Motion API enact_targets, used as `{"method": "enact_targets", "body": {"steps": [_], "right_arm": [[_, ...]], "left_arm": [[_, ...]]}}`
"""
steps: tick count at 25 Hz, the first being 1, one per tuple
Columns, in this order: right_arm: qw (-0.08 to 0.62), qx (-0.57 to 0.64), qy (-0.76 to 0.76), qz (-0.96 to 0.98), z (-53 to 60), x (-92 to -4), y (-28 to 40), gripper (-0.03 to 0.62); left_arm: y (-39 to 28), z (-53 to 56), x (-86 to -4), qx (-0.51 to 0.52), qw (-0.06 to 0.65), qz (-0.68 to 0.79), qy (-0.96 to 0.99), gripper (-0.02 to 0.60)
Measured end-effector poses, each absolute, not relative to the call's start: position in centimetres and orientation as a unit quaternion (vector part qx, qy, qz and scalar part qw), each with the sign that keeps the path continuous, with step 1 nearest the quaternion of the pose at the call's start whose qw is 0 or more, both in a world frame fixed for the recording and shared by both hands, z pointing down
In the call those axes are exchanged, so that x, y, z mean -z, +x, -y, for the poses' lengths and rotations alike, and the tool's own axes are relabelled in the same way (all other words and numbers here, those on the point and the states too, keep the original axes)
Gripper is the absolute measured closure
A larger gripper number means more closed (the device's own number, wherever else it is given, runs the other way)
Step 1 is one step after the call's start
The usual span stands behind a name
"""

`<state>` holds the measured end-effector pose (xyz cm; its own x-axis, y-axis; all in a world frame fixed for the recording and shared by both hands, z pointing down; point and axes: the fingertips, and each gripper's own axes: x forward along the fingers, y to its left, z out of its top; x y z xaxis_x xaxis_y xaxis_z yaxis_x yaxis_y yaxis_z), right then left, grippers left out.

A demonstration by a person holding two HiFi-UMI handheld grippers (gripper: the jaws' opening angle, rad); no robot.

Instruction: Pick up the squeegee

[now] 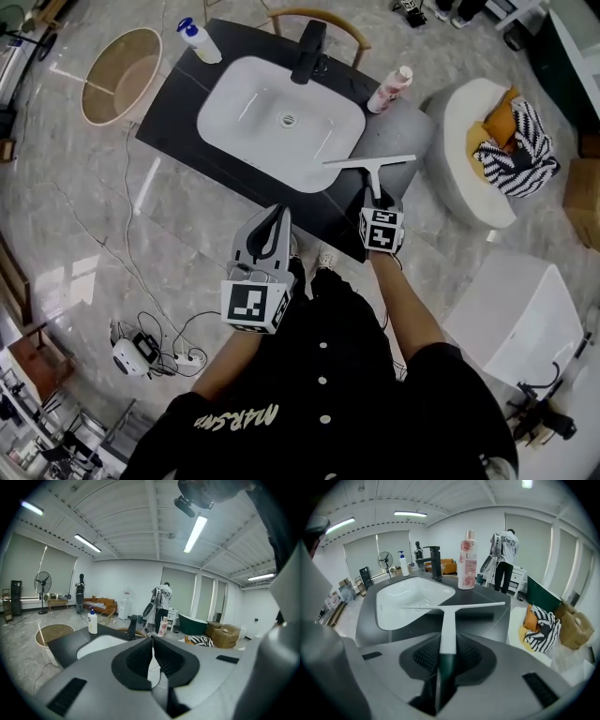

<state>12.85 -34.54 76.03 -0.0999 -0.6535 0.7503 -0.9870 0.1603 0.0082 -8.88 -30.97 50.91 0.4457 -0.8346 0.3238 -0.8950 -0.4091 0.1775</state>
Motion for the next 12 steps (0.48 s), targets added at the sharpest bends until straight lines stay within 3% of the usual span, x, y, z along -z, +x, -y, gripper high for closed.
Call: {"method": "enact_targets", "body": {"steps": [12], "right_arm": [[0.276,-0.144,0.557,0.77,37.2,-67.0,9.7,0.516]], "left_arm": [[-8.4,31.9,-46.9,-0.063,0.121,0.523,0.841,0.561]]}}
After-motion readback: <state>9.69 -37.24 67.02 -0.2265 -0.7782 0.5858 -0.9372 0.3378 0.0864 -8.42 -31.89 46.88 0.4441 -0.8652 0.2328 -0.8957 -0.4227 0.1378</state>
